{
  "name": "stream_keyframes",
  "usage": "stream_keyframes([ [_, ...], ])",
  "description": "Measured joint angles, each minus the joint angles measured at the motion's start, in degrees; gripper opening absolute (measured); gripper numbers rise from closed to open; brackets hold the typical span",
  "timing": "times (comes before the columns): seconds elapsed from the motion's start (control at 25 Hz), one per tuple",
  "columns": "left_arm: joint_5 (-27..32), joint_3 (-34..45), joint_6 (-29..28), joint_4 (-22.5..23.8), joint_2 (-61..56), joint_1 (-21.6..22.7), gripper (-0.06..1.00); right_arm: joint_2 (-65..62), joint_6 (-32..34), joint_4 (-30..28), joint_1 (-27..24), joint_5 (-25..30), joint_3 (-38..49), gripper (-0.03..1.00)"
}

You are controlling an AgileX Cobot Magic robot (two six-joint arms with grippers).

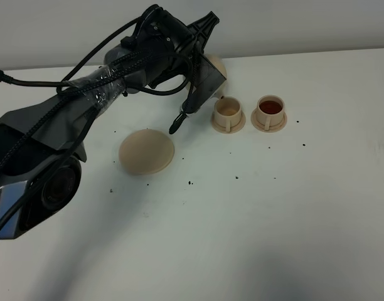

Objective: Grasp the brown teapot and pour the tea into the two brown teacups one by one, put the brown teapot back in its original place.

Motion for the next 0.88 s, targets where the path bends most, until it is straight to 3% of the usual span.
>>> stream_keyframes([
  [0.88,-6.47,1.74,-1.05,6.87,0.19,-1.76,0.16,0.0,0.04,0.0,0.0,0.0,0.0,0.43],
])
